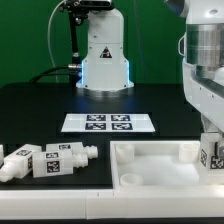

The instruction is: Assemble square table

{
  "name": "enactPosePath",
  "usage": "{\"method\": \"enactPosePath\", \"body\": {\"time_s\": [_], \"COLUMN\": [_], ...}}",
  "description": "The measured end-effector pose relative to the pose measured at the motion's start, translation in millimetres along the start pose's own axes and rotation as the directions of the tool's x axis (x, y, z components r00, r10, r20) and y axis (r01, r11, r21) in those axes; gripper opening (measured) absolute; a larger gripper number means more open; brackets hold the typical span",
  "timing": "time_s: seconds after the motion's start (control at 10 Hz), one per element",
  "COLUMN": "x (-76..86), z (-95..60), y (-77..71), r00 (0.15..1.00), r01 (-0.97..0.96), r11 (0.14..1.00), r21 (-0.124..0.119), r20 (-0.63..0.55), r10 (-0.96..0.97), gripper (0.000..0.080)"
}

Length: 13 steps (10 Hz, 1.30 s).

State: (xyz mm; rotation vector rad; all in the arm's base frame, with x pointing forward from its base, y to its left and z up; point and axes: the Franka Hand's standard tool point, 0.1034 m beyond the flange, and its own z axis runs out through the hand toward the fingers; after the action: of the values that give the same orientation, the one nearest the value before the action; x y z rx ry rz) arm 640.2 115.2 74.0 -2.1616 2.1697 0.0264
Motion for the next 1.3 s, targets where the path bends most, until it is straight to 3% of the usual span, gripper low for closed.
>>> {"method": "enactPosePath", "body": {"time_s": [0.3,0.7,0.8,0.9,1.0,1.3], "x": [-1.0,-1.3,-0.5,2.0,-0.5,-9.0], "z": [0.5,0.7,0.3,-2.0,-3.3,-2.1], "y": [-2.3,-1.6,-2.0,-3.8,-5.2,-3.0], "r00": [0.916,0.933,0.955,0.986,1.0,0.962], "r01": [-0.4,-0.359,-0.297,-0.167,-0.007,0.273], "r11": [0.916,0.933,0.954,0.985,0.999,0.961], "r21": [0.025,0.03,0.034,0.041,0.045,0.046], "r20": [0.046,0.043,0.041,0.035,0.022,0.005], "r10": [0.398,0.357,0.295,0.166,0.006,-0.273], "gripper": [0.0284,0.0297,0.0468,0.0468,0.061,0.0647]}}
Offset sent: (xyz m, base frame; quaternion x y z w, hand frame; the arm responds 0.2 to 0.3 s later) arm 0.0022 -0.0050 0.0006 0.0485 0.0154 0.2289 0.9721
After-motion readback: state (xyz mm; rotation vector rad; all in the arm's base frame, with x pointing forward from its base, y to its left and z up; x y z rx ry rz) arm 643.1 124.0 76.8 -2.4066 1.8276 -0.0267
